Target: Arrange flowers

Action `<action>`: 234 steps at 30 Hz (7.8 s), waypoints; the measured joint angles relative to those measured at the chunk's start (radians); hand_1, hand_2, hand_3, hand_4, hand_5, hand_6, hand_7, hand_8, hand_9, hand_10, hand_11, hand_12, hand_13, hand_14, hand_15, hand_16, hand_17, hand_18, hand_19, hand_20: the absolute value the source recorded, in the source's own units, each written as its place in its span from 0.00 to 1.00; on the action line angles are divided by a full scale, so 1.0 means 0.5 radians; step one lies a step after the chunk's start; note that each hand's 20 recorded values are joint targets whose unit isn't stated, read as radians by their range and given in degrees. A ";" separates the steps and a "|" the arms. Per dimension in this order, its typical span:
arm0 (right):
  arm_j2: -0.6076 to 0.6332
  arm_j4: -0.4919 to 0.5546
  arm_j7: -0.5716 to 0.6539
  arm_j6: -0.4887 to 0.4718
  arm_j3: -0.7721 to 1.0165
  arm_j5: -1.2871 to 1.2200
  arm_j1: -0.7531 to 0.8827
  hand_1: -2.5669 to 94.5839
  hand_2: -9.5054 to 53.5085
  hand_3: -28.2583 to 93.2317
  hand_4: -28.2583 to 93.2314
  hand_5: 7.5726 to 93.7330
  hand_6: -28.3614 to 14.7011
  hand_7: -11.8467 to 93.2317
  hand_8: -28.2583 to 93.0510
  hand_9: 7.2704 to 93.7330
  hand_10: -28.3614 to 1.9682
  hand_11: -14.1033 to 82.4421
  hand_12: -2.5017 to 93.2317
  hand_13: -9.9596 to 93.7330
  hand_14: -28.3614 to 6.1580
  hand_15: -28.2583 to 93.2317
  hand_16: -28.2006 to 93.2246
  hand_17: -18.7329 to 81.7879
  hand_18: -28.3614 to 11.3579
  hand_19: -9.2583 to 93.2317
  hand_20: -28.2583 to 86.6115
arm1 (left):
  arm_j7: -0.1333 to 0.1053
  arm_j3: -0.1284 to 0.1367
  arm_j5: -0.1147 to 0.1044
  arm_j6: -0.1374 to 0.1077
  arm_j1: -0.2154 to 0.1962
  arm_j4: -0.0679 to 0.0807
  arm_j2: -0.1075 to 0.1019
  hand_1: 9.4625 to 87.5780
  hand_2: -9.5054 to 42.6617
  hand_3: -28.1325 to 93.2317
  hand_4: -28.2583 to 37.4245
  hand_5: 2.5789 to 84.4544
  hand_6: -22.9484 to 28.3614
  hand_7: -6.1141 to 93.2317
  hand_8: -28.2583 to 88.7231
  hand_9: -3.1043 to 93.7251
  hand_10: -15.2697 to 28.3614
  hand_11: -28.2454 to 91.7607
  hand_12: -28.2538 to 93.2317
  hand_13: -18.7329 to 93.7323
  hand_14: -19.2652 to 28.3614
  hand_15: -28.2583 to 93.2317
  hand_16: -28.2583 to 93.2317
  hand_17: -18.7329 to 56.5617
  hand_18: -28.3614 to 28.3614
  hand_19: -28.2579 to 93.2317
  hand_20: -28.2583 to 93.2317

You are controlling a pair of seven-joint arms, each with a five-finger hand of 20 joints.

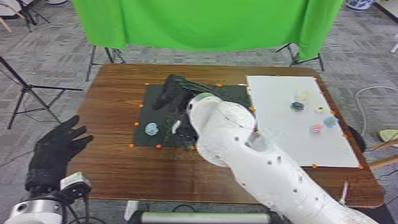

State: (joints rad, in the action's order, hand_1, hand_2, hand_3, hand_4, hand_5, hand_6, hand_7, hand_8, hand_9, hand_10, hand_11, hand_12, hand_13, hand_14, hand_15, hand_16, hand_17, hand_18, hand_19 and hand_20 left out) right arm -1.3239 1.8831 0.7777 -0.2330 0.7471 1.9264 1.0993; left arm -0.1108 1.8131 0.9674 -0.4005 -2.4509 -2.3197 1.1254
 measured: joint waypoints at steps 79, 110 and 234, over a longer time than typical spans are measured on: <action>1.359 0.024 0.350 0.570 0.732 0.159 0.914 0.55 0.00 0.92 0.00 0.65 0.56 0.45 0.19 0.80 0.55 0.33 0.27 0.85 0.66 0.90 0.33 0.58 0.13 1.00 0.54 | -0.021 -0.110 -0.018 -0.022 -0.023 -0.019 0.024 0.21 0.32 0.90 0.14 0.40 0.63 0.20 0.16 0.35 0.78 0.46 0.30 0.39 0.94 0.64 0.15 0.15 0.92 0.77 0.18; 1.378 0.018 0.336 0.847 0.315 0.343 0.540 0.62 0.00 0.91 0.00 0.81 0.63 0.51 0.23 0.99 0.66 0.29 0.39 0.95 0.77 0.86 0.36 0.63 0.12 1.00 0.57 | -0.028 -0.097 -0.020 -0.019 -0.026 -0.021 0.014 0.20 0.32 0.90 0.14 0.40 0.63 0.20 0.16 0.35 0.77 0.46 0.30 0.39 0.94 0.64 0.15 0.15 0.92 0.77 0.18; -0.208 -0.930 0.330 1.112 -0.646 -0.660 -0.629 0.36 0.00 0.94 0.00 0.54 0.53 0.47 0.06 0.61 0.39 0.46 0.16 0.80 0.74 0.92 0.32 0.51 0.19 1.00 0.52 | -0.029 -0.294 0.005 0.109 0.537 0.159 -0.187 0.24 0.35 0.86 0.14 0.46 0.70 0.17 0.18 0.45 0.88 0.41 0.36 0.51 1.00 0.65 0.18 0.16 1.00 0.87 0.01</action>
State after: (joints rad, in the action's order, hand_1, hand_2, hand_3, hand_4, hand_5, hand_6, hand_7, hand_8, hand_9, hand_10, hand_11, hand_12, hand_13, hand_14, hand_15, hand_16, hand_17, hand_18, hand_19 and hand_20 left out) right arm -1.4278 1.4180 0.9426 0.3228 0.4239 1.5962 0.7850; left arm -0.1253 1.6662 0.9701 -0.3460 -2.1822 -2.2403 1.0320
